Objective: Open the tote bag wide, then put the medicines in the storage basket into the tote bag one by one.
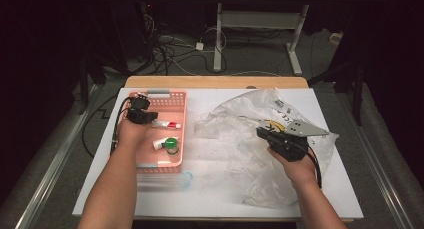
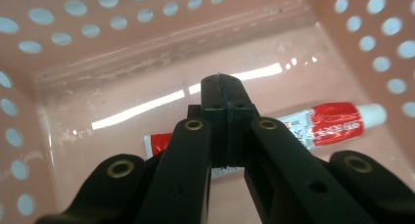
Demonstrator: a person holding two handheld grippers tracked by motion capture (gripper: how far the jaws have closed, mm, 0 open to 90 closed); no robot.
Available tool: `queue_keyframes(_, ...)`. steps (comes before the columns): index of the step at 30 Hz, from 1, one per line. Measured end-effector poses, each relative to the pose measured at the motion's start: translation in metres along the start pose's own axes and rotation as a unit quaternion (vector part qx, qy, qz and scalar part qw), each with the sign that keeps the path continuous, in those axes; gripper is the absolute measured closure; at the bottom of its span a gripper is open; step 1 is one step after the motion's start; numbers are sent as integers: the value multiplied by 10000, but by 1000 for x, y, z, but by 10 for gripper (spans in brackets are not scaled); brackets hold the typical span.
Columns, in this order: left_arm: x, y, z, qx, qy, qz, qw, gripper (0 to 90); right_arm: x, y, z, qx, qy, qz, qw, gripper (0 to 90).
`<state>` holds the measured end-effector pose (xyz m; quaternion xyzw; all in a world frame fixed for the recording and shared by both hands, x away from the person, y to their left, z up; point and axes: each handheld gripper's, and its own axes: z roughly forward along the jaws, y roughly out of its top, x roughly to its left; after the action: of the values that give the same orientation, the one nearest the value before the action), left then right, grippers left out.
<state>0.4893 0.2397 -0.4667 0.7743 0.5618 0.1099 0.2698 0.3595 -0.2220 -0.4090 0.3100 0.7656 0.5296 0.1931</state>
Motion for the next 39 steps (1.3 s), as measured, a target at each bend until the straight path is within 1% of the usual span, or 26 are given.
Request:
queue_keyframes(2, -2, 0, 4, 117, 29, 36, 9999, 875, 0, 1, -1, -17, 7, -26, 10000, 900)
queue_keyframes(3, -4, 0, 6, 184, 74, 100, 9998, 875, -1, 1, -2, -32, 5, -34, 10000, 900)
queue_keyframes(6, -6, -1, 10, 489, 251, 288, 9981, 876, -3, 0, -3, -47, -2, 23, 10000, 900)
queue_keyframes(7, -7, -1, 10, 499, 255, 300, 9980, 876, -3, 0, -2, -43, -4, 28, 10000, 900)
queue_keyframes(10, -9, -2, 6, 698, 348, 394, 9962, 875, -2, 1, -2, -37, 5, -6, 10000, 900)
queue_keyframes(13, -10, -3, 2, 912, 366, 436, 9942, 876, 0, 1, -1, -27, 24, -20, 10000, 900)
queue_keyframes(15, -11, -4, -1, 1074, 333, 452, 9926, 876, 2, 1, -1, -20, 26, -44, 10000, 900)
queue_keyframes(16, -13, -5, -2, 1128, 338, 431, 9921, 875, 3, 1, -2, -13, 27, -45, 10000, 900)
queue_keyframes(18, -16, -5, -4, 1274, 333, 462, 9902, 876, 4, 1, -3, -28, 30, -85, 10000, 900)
queue_keyframes(20, -20, -6, -6, 1395, 319, 554, 9882, 876, 6, 2, -4, -29, 36, -146, 9999, 900)
queue_keyframes(24, -27, -11, -10, 1545, 256, 715, 9851, 876, 5, 2, -6, -78, 49, -93, 9999, 900)
queue_keyframes(26, -28, -13, -11, 1558, 244, 791, 9843, 876, 5, 2, -7, -62, 46, -111, 9999, 900)
queue_keyframes(27, -28, -14, -12, 1495, 254, 776, 9854, 876, 4, 2, -7, -70, 41, -107, 9999, 900)
queue_keyframes(28, -28, -13, -14, 1397, 221, 772, 9869, 875, 4, 2, -7, -86, 33, -79, 9999, 900)
queue_keyframes(29, -28, -13, -15, 1250, 113, 755, 9892, 875, 4, 3, -7, -91, 33, -62, 9999, 900)
queue_keyframes(31, -32, -10, -19, 918, -78, 797, 9926, 874, 4, 2, -7, -88, 26, -70, 9999, 900)
queue_keyframes(32, -33, -8, -21, 781, -169, 854, 9931, 873, 4, 2, -7, -87, 26, -69, 9999, 900)
queue_keyframes(33, -35, -6, -23, 627, -253, 860, 9940, 869, 4, 2, -7, -78, 34, -68, 9999, 900)
queue_keyframes(34, -36, -5, -23, 531, -352, 847, 9944, 802, 4, 2, -6, -63, 32, -77, 9999, 900)
queue_keyframes(35, -37, -4, -22, 469, -453, 820, 9945, 758, 4, 1, -6, -51, 27, -75, 10000, 900)
queue_keyframes(36, -37, -3, -21, 472, -562, 828, 9939, 697, 4, 1, -5, -51, 20, -63, 10000, 900)
queue_keyframes(37, -38, -4, -19, 482, -626, 852, 9932, 657, 4, 1, -5, -45, 22, -69, 10000, 900)
queue_keyframes(38, -38, -4, -17, 534, -706, 892, 9921, 620, 4, 1, -5, -44, 19, -58, 10000, 900)
queue_keyframes(39, -37, -4, -15, 586, -777, 882, 9913, 600, 4, 1, -5, -43, 18, -48, 10000, 900)
